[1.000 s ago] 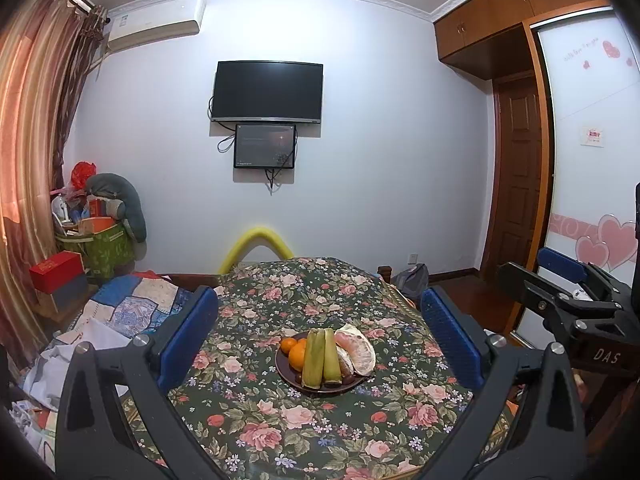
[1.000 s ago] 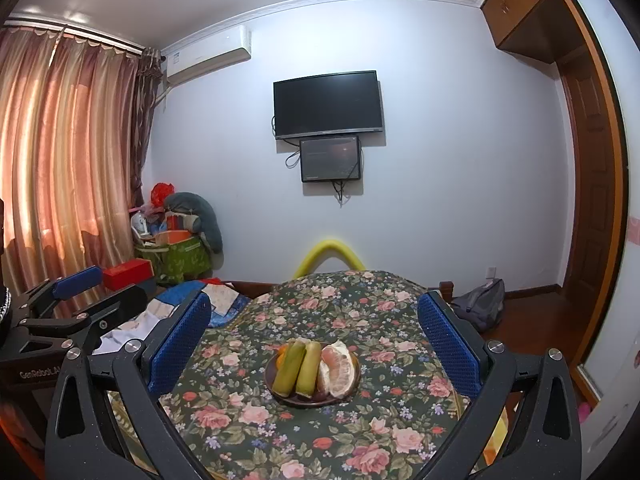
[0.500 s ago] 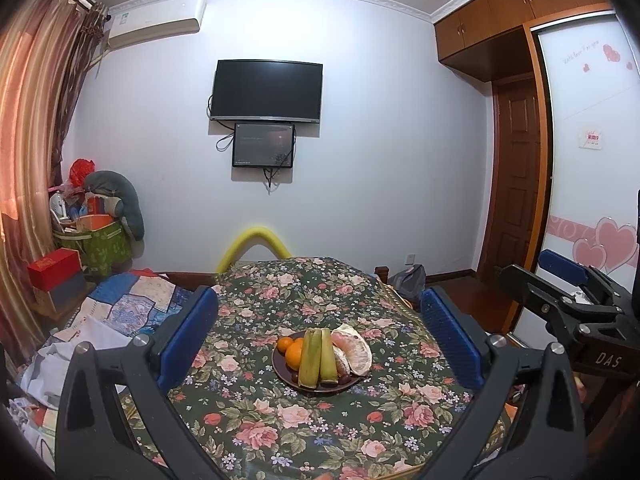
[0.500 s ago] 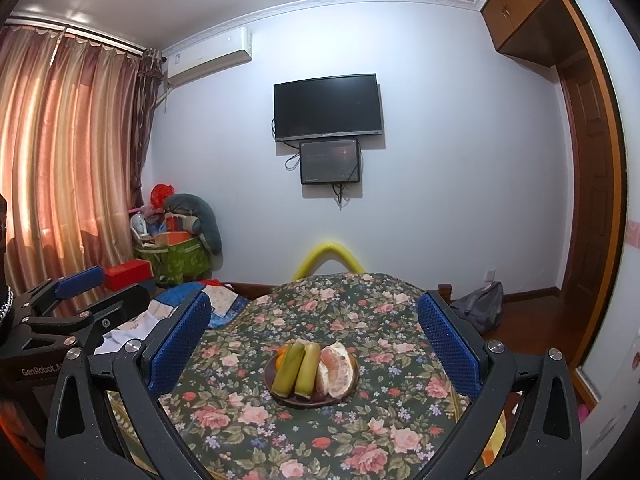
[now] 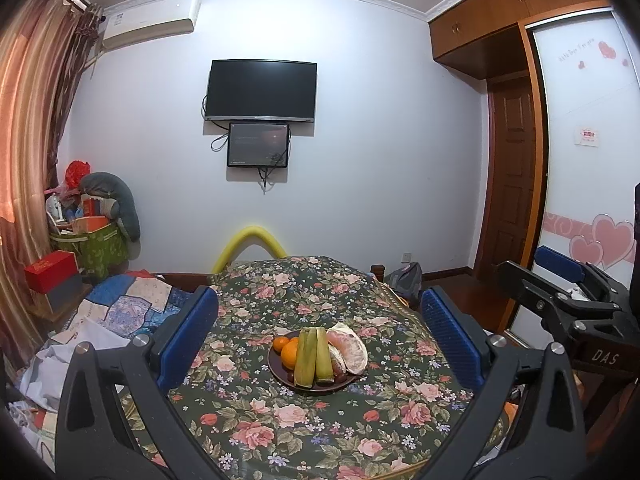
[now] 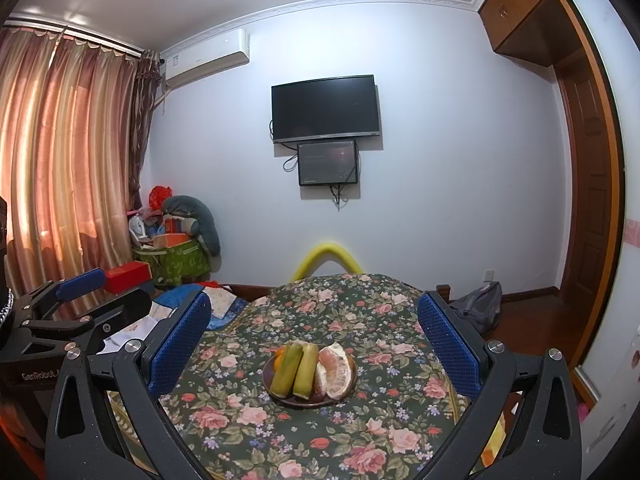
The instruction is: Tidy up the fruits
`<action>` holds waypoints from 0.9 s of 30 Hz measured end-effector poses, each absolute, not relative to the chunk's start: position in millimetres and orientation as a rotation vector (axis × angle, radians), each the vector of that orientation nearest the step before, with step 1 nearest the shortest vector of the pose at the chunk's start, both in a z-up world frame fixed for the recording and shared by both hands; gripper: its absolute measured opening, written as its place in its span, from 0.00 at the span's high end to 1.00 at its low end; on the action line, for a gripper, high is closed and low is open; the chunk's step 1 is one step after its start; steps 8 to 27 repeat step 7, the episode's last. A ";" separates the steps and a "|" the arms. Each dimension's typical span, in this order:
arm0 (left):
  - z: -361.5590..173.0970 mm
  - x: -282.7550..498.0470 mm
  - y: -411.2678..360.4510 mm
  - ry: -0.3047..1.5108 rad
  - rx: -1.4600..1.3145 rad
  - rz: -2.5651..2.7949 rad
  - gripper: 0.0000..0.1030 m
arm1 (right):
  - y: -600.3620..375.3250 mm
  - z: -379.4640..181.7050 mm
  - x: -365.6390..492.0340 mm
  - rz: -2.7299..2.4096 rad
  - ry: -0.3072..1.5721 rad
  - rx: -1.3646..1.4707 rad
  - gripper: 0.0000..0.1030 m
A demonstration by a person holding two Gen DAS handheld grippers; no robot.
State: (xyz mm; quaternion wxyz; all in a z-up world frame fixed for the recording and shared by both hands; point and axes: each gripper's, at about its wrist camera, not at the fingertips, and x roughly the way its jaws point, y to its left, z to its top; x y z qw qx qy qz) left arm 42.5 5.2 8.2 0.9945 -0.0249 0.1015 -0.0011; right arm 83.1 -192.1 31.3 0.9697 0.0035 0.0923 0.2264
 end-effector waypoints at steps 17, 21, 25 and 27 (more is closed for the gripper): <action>8.5 42.9 5.9 0.204 -0.054 -0.003 0.00 | -190.8 30.3 84.2 0.455 0.193 0.002 0.00; 8.5 42.9 5.9 0.204 -0.054 -0.003 0.00 | -190.8 30.3 84.2 0.455 0.193 0.002 0.00; 8.5 42.9 5.9 0.204 -0.054 -0.003 0.00 | -190.8 30.3 84.2 0.455 0.193 0.002 0.00; 8.5 42.9 5.9 0.204 -0.054 -0.003 0.00 | -190.8 30.3 84.2 0.455 0.193 0.002 0.00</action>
